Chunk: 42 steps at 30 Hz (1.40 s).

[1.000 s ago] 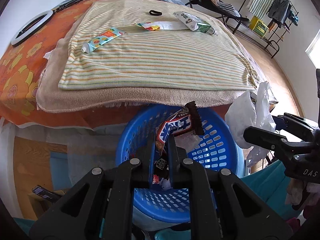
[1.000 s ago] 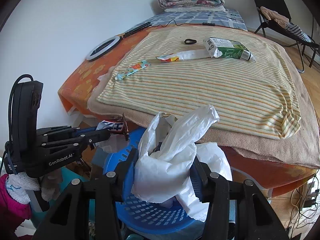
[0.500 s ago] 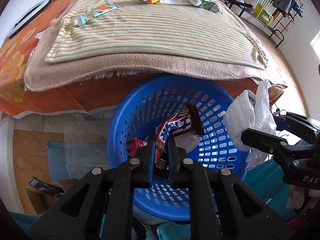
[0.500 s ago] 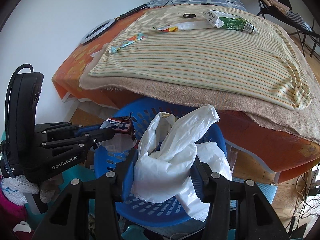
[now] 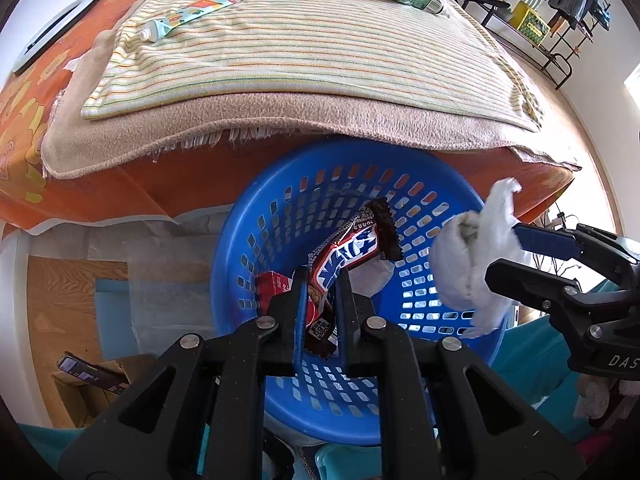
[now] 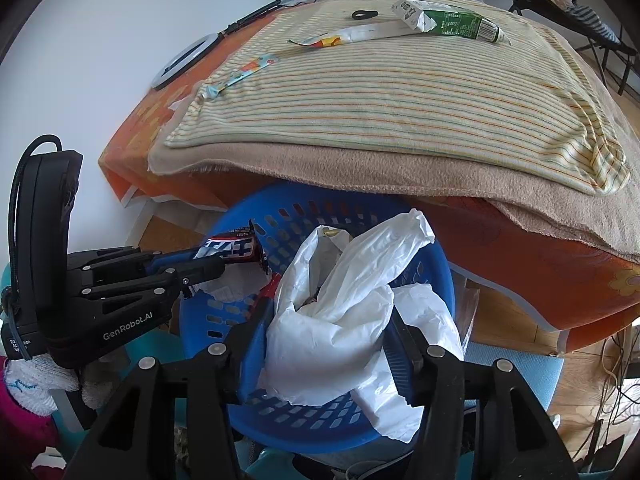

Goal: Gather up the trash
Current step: 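Open both tools to drop the candy bar and tissue into the basket, then lift both open tools out of the basket back toward the bed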

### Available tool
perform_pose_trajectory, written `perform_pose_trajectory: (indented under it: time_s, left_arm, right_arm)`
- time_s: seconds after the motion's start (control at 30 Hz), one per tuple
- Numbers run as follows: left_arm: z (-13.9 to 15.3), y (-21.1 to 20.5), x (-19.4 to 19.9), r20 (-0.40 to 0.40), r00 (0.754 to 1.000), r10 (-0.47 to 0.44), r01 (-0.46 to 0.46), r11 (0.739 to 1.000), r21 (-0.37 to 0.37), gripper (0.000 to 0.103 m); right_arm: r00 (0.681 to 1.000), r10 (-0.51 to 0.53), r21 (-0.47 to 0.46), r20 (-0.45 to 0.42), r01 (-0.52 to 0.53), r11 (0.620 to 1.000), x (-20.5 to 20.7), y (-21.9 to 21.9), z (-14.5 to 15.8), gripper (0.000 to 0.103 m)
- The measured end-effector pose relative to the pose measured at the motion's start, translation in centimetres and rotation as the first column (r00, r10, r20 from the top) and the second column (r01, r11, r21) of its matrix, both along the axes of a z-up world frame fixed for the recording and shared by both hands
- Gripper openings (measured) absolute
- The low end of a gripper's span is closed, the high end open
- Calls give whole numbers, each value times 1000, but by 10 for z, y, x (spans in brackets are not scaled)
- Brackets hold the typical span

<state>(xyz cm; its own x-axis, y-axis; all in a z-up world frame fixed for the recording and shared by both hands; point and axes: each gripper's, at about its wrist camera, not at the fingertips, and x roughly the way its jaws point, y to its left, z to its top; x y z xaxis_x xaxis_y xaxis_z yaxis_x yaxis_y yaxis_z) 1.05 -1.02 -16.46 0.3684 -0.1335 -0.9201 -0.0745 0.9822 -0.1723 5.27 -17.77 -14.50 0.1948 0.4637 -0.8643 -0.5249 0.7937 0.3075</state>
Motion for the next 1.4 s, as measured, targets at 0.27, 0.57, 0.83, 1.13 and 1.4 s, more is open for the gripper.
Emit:
perform_pose_trajectory:
  time_s: [0.27, 0.57, 0.83, 1.13, 1.4]
  left_arm:
    - [-2, 2, 1, -7, 1000, 2, -2, 1000, -2, 23]
    - [-1, 4, 1, -2, 1000, 21, -21, 1000, 3, 47]
    - [0, 6, 2, -1, 999, 38, -38, 999, 7, 62]
    - [4, 8, 3, -1, 999, 46, -46, 999, 0, 65]
    - [19, 8, 10, 18, 999, 34, -33, 999, -9, 66]
  right_arm:
    - [1000, -16, -12, 2, 16, 1000, 1, -3, 0, 69]
    - [1000, -25, -31, 8, 25, 999, 2, -2, -1, 73]
    - [998, -46, -44, 32, 47, 998, 4, -4, 3, 87]
    - [996, -77, -58, 47, 79, 995, 9, -7, 6, 96]
    - [991, -116, -30, 60, 118, 993, 22, -15, 16, 100]
